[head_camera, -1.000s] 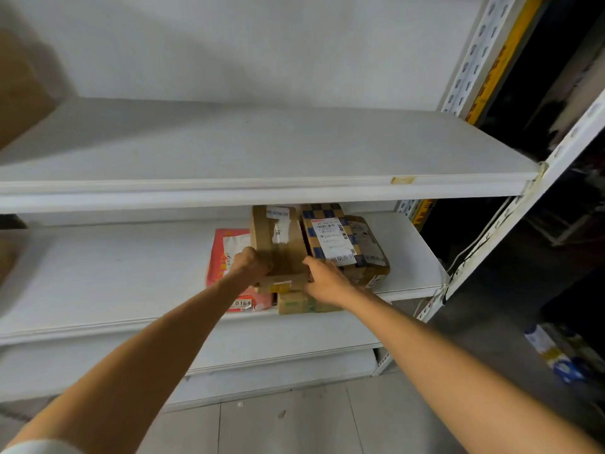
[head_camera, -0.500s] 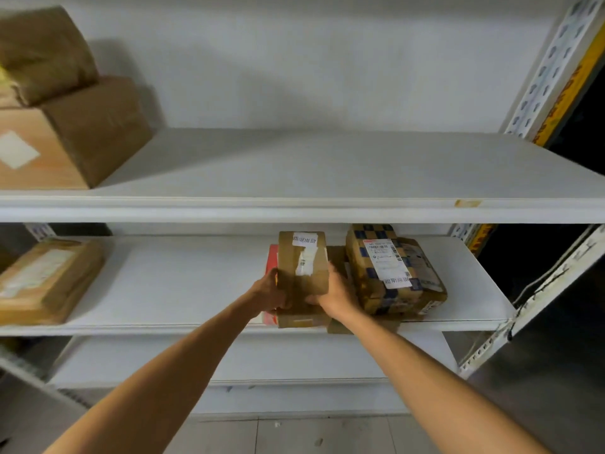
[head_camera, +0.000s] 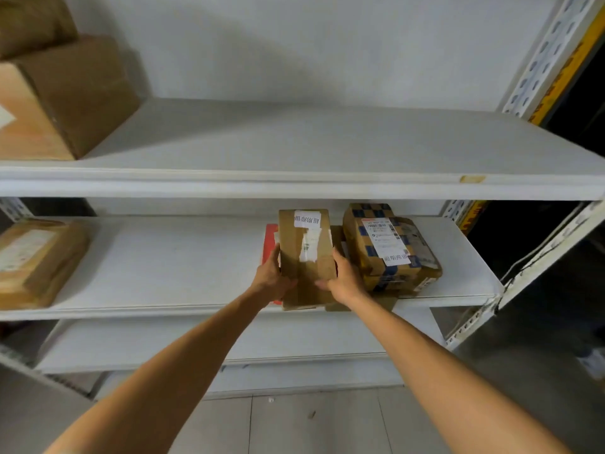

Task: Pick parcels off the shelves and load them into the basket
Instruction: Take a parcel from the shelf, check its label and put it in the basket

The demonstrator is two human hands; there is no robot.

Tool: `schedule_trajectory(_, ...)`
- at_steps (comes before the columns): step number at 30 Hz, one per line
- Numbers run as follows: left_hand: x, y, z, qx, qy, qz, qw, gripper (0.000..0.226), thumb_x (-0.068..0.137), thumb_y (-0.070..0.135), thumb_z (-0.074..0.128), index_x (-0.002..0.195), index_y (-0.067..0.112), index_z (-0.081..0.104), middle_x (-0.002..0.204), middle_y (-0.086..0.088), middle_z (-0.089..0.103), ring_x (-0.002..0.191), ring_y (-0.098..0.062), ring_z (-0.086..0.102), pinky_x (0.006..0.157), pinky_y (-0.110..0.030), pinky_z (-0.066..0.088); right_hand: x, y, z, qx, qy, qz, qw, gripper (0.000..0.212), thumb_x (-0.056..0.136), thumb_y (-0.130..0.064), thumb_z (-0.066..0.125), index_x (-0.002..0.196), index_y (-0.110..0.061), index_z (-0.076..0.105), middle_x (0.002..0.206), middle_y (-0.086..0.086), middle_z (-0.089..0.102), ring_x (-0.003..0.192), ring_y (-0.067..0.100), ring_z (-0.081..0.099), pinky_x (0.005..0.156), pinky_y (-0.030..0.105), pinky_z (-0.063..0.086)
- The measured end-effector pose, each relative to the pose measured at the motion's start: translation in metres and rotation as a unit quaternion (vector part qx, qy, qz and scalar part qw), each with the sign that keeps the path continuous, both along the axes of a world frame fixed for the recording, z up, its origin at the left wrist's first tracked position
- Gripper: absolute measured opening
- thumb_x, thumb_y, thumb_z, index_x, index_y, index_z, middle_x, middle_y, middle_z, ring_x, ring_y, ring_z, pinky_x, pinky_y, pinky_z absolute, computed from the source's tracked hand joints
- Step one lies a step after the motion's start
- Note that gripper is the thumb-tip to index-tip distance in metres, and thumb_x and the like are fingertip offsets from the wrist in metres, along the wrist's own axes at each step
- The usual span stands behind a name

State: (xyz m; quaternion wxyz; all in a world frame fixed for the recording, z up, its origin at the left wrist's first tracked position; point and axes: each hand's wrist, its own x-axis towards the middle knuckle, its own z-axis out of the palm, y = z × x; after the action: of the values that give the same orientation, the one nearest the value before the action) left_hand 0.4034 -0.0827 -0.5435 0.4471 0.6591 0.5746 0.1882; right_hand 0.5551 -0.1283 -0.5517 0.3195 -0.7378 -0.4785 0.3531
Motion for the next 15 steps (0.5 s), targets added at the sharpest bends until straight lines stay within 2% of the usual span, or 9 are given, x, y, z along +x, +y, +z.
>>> schedule_trajectory(4,-0.007,0.000,-0.004,0.013,-0.011,-0.040,0.999,0.085,0.087,0.001,0.062,0.152,0.027,0.013,0.138,-0.011,0.049,0.120,-0.036,0.051,0.091,-0.044,0.051,-0.013,-0.008,0.001,0.007,-0.023,-0.036,0.999,0.090,0.081,-0.006,0.074,0.153,-0.020,0.022,0.151,0.005,0.039,0.139,0.024,0.037,0.111,0.041,0.037)
schedule_trajectory(9,-0.020,0.001,-0.016,0.055,-0.016,-0.095,0.994,0.090,0.084,0.002,0.064,0.152,0.027,0.011,0.137,-0.011,0.051,0.117,-0.035,0.054,0.091,-0.043,0.050,-0.035,-0.026,-0.011,0.040,0.016,-0.108,0.993,0.091,0.080,0.003,0.072,0.152,-0.023,0.023,0.149,0.003,0.040,0.139,0.024,0.034,0.112,0.040,0.035)
schedule_trajectory(12,-0.028,0.001,-0.022,0.061,-0.019,-0.138,0.988,0.090,0.086,0.006,0.064,0.153,0.028,0.007,0.139,-0.009,0.049,0.120,-0.034,0.052,0.094,-0.043,0.048,-0.046,-0.036,-0.021,0.055,0.040,-0.146,0.987,0.095,0.078,0.003,0.074,0.151,-0.030,0.023,0.148,0.002,0.040,0.139,0.024,0.034,0.110,0.049,0.037)
schedule_trajectory(15,-0.036,-0.011,-0.023,0.058,-0.025,-0.168,0.984,0.099,0.079,0.016,0.069,0.152,0.033,0.006,0.144,-0.006,0.042,0.127,-0.033,0.046,0.099,-0.047,0.047,-0.055,-0.054,-0.028,0.064,0.045,-0.195,0.978,0.095,0.079,-0.001,0.075,0.151,-0.036,0.023,0.144,0.002,0.044,0.134,0.024,0.041,0.106,0.051,0.042)
